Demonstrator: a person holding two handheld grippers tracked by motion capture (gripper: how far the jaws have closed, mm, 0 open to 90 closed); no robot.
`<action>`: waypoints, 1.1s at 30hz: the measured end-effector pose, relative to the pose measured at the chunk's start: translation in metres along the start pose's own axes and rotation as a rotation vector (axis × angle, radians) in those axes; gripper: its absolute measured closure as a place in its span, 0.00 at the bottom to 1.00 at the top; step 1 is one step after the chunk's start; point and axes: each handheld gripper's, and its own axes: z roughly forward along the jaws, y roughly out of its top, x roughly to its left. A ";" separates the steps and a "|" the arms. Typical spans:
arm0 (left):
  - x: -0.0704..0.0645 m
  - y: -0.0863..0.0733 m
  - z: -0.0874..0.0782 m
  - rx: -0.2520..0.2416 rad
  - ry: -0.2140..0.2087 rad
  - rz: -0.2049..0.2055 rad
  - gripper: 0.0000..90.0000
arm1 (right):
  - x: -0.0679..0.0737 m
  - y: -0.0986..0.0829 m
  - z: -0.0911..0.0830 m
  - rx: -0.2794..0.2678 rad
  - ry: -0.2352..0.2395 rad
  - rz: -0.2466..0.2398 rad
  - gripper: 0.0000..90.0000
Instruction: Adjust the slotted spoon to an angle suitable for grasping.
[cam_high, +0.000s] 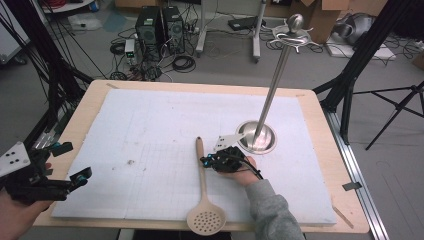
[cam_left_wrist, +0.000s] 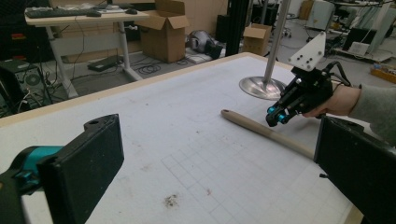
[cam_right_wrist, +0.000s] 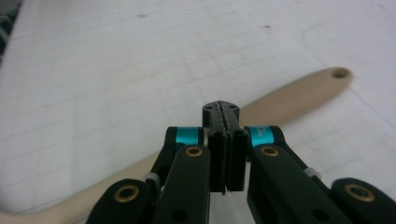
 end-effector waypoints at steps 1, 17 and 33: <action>0.000 0.000 0.002 0.002 -0.004 0.003 0.02 | 0.005 0.001 0.001 0.014 0.022 0.001 1.00; 0.000 0.004 0.025 0.011 -0.051 -0.001 0.02 | 0.052 0.002 0.012 0.132 0.176 -0.145 1.00; -0.008 0.011 0.067 0.033 -0.135 0.014 0.02 | 0.060 -0.017 -0.009 0.183 0.164 -0.141 1.00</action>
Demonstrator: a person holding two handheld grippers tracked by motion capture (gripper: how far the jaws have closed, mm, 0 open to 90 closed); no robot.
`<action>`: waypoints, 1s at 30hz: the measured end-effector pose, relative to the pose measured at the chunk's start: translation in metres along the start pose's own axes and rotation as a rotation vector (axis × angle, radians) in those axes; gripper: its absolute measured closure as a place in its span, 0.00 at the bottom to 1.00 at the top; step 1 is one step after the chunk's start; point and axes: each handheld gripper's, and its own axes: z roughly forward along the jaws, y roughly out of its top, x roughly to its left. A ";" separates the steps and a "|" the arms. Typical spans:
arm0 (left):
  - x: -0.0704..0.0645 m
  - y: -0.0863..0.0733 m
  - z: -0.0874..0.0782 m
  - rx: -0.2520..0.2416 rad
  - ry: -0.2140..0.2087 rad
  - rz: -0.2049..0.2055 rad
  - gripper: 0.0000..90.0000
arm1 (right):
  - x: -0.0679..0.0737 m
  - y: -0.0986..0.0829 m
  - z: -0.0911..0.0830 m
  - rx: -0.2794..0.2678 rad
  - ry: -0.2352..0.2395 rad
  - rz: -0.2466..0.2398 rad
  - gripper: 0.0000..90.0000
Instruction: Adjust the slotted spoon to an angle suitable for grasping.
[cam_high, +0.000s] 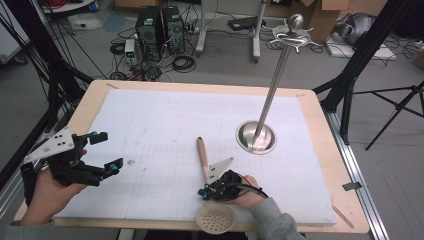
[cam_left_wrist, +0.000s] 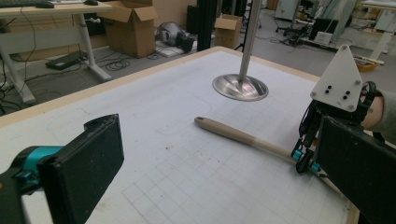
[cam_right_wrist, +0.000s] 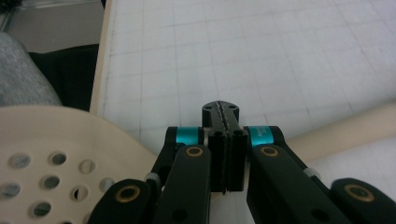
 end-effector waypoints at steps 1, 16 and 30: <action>0.000 0.000 0.002 -0.001 -0.004 0.000 0.02 | -0.001 -0.003 -0.003 -0.004 0.002 0.009 1.00; -0.001 0.002 0.018 0.014 -0.027 0.003 0.02 | -0.013 -0.032 -0.043 -0.090 -0.086 0.088 1.00; -0.001 -0.003 0.004 0.018 0.003 -0.003 0.02 | -0.037 -0.038 -0.041 -0.107 -0.197 0.175 1.00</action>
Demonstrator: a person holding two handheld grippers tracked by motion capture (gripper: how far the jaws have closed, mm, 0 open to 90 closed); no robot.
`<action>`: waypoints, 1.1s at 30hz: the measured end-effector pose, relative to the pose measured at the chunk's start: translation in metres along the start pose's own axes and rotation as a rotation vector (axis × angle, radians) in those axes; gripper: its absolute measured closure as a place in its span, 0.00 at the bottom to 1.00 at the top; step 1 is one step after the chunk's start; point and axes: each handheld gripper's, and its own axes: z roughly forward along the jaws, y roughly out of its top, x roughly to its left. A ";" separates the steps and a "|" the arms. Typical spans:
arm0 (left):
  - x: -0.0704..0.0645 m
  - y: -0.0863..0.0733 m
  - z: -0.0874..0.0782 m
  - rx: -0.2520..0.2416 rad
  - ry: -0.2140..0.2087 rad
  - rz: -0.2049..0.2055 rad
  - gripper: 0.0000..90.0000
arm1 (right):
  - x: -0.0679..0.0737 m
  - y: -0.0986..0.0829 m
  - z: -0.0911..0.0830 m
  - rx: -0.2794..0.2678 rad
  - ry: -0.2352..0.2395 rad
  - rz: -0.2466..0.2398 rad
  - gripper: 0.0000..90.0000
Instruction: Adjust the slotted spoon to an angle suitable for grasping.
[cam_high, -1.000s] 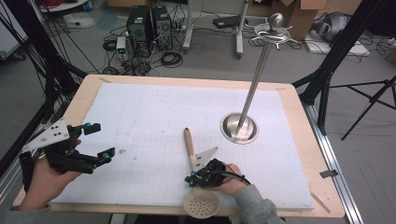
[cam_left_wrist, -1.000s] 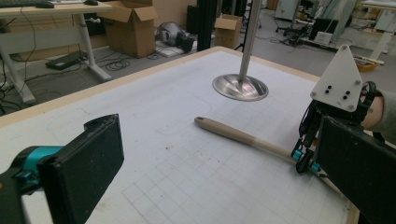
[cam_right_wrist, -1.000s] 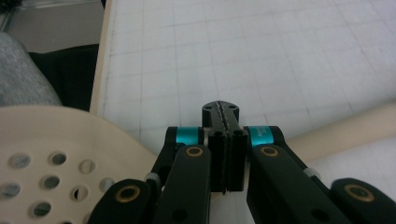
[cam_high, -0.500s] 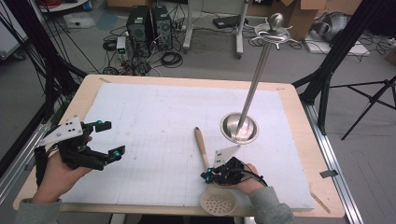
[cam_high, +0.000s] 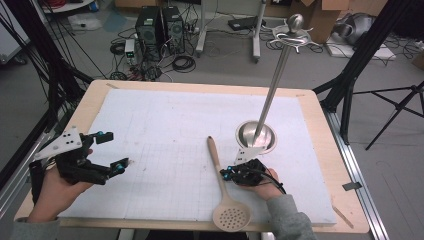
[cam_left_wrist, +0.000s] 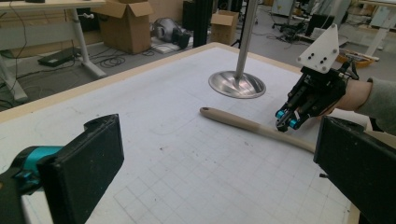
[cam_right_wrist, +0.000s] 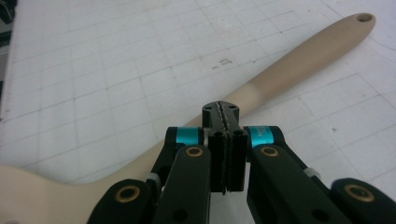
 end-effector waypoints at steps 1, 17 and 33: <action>0.000 -0.001 -0.002 -0.001 0.005 0.000 0.02 | -0.001 0.000 0.001 -0.002 0.002 0.006 1.00; 0.003 -0.014 -0.047 -0.009 0.104 -0.024 0.02 | -0.002 0.031 0.038 0.007 0.061 -0.085 1.00; 0.004 -0.016 -0.057 -0.006 0.120 -0.027 0.02 | 0.011 0.051 0.046 -0.017 0.116 -0.140 1.00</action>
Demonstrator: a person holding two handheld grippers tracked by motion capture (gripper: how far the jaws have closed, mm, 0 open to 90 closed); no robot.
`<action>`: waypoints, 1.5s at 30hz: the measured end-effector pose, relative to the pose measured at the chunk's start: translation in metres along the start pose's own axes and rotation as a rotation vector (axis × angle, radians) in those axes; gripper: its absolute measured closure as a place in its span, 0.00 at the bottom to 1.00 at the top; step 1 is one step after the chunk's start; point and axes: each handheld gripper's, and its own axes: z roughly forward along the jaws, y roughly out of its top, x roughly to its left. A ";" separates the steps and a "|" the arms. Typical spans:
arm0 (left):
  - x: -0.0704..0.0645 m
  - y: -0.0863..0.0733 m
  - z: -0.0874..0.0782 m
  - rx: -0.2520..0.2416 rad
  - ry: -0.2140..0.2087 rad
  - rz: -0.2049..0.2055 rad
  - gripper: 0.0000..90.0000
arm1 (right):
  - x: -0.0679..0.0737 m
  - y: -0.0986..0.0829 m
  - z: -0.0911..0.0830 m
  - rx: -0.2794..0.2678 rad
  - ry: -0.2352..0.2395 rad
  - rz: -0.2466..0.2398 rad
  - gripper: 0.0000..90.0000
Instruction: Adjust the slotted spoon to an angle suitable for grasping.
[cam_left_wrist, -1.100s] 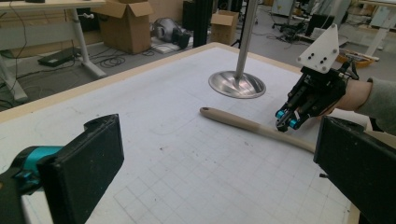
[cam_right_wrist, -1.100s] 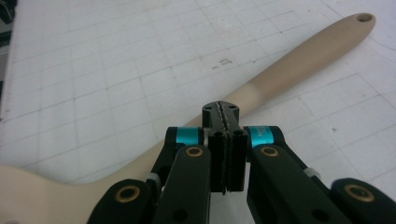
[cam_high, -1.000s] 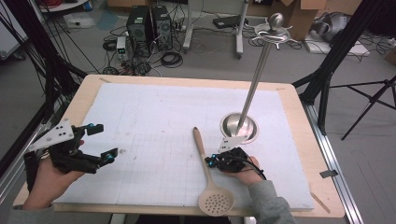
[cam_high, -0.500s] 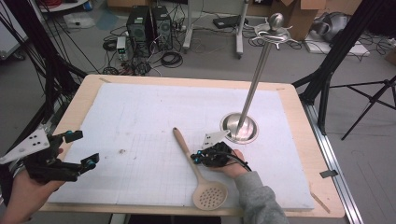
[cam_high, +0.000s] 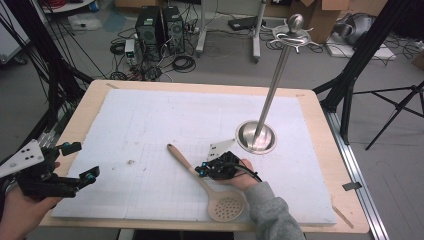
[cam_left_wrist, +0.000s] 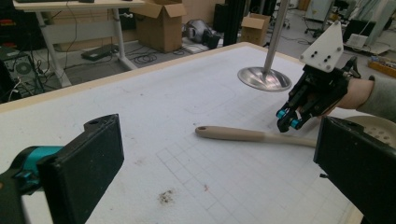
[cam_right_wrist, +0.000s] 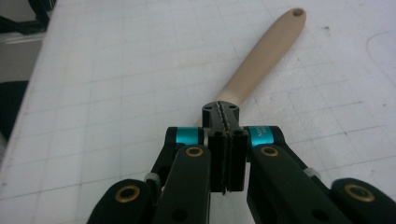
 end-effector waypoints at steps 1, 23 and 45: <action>0.000 0.000 0.001 -0.004 0.000 -0.003 0.02 | 0.001 0.001 -0.002 -0.008 0.003 0.001 1.00; -0.001 0.003 0.019 0.006 -0.044 -0.001 0.02 | 0.030 -0.001 -0.001 0.144 0.099 -0.039 1.00; -0.003 0.004 0.026 0.017 -0.053 0.004 0.02 | 0.002 -0.029 -0.041 0.158 -0.005 -0.037 1.00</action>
